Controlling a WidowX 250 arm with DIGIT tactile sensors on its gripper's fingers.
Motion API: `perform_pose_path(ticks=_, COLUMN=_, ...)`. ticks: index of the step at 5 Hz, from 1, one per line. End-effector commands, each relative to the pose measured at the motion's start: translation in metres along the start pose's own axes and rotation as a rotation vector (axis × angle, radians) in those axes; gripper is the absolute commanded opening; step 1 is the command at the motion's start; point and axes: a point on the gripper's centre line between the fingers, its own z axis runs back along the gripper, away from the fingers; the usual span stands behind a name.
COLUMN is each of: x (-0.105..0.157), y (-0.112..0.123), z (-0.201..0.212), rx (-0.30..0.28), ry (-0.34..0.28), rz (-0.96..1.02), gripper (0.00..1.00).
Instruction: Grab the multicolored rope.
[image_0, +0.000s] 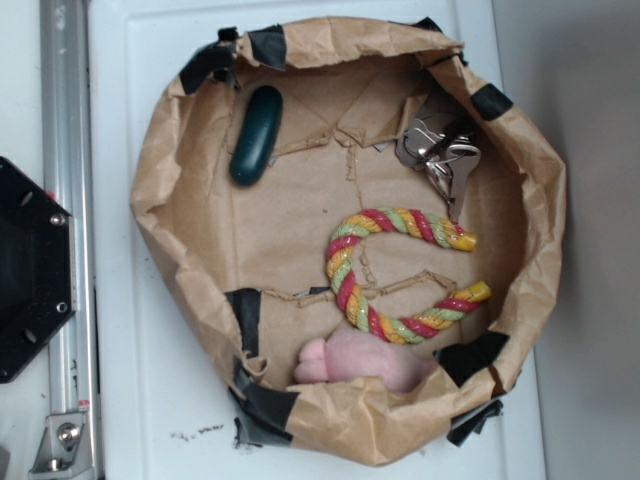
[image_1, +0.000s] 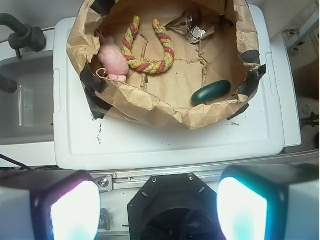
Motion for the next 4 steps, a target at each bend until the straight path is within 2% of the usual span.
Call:
perform_pose_path(ticks=1, x=0.0, y=0.0, z=0.0, rx=0.0, ry=0.0, rz=0.0, gripper=1.0)
perform_pose_path(ticks=2, x=0.05, y=0.017, z=-0.005, rx=-0.122, ry=-0.128, rz=-0.202, gripper=1.0)
perform_pose_path(ticks=3, x=0.102, y=0.023, z=-0.016, rx=-0.171, ry=-0.173, rz=-0.321, gripper=1.0)
perform_pose_path(ticks=4, x=0.143, y=0.019, z=-0.052, rx=-0.152, ry=-0.195, rz=-0.459, gripper=1.0)
